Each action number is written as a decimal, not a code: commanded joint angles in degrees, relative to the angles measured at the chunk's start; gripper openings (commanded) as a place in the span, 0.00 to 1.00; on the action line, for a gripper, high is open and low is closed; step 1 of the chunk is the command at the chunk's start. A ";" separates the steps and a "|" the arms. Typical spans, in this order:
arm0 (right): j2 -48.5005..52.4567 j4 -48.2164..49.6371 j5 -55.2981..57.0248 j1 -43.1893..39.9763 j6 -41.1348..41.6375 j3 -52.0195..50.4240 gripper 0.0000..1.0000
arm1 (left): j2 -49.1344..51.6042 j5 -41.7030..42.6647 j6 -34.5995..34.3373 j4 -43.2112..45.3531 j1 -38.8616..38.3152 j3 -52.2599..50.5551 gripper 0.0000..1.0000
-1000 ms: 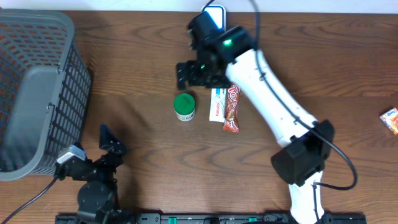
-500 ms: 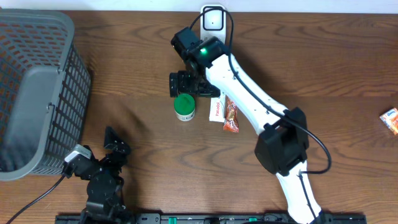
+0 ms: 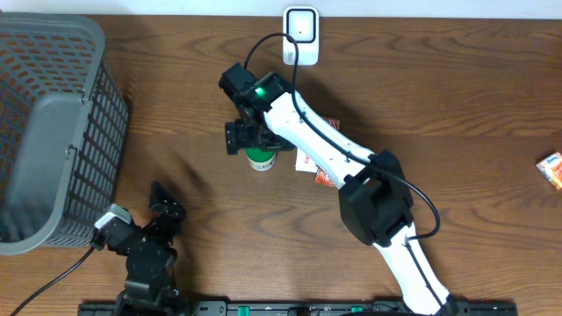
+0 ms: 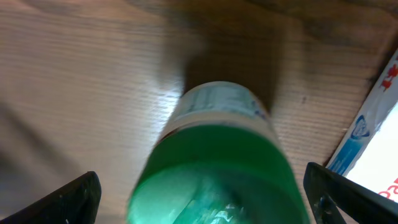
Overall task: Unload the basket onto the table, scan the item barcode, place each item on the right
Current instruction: 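Reach the right gripper down and grasp the green-capped bottle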
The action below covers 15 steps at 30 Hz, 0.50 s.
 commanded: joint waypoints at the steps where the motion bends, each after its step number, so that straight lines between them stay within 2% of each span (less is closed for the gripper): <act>1: 3.10 -0.13 3.26 -0.20 -0.66 1.01 0.99 | -0.37 -1.16 -0.07 -0.83 0.15 -0.79 0.93; 10: 5.49 -1.03 3.21 -0.13 -2.67 0.98 0.98 | -0.37 -1.16 -0.07 -1.60 0.15 -0.79 0.94; 15: 5.97 -1.01 3.17 -0.09 -2.64 0.98 0.82 | -0.37 -1.16 -0.07 -3.91 0.15 -0.79 0.93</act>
